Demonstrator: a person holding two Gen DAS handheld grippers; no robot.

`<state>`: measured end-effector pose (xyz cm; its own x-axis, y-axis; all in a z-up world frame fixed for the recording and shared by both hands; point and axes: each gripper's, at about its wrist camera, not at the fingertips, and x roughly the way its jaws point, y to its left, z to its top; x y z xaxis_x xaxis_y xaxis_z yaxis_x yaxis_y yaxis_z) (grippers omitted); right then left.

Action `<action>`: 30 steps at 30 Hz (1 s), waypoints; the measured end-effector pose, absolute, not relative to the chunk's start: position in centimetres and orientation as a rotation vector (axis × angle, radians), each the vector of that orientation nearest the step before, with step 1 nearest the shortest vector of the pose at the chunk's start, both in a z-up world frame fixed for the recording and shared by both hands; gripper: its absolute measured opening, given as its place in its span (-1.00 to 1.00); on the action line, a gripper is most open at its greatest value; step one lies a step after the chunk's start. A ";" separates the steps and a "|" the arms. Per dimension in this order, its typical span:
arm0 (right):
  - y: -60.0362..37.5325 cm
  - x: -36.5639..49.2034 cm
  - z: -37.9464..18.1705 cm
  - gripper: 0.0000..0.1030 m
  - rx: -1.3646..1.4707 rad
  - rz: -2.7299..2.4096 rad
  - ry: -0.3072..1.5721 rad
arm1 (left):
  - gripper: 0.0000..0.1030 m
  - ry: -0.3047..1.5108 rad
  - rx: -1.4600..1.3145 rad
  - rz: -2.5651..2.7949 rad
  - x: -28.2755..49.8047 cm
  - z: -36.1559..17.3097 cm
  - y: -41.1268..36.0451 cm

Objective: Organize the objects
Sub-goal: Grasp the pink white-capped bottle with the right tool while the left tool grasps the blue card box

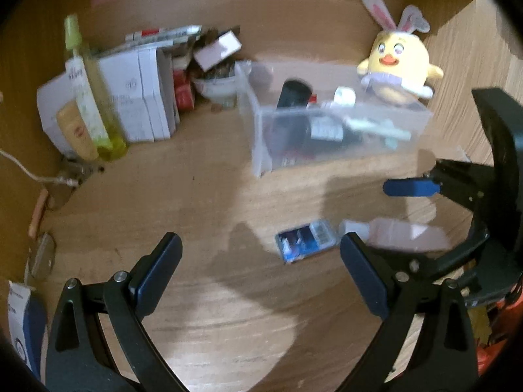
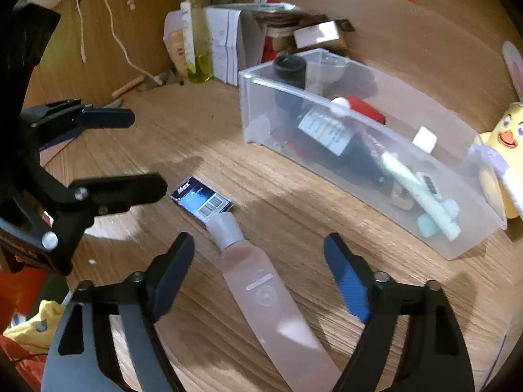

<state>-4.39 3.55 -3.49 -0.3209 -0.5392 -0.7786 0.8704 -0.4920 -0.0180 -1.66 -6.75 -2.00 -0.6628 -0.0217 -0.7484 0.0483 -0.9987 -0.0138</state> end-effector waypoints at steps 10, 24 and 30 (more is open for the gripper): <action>2.7 -4.2 -4.3 -0.52 0.948 -1.862 0.577 | 0.91 0.118 1.432 -2.791 -2.2 -4.4 -6.8; 5.4 -5.2 -2.1 -0.58 0.892 -1.975 0.465 | 0.86 0.051 1.510 -2.789 -4.4 -5.1 -3.9; 6.7 -5.6 -1.4 -0.57 0.879 -2.014 0.415 | 0.10 0.054 1.470 -2.796 -4.9 -4.6 -3.9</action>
<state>-5.62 6.69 -1.38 -0.3675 -0.5907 -0.7184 0.8265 -0.5615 0.0389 -4.89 -3.88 -4.62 -0.5671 0.0320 -0.8231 0.0000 -0.9992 -0.0389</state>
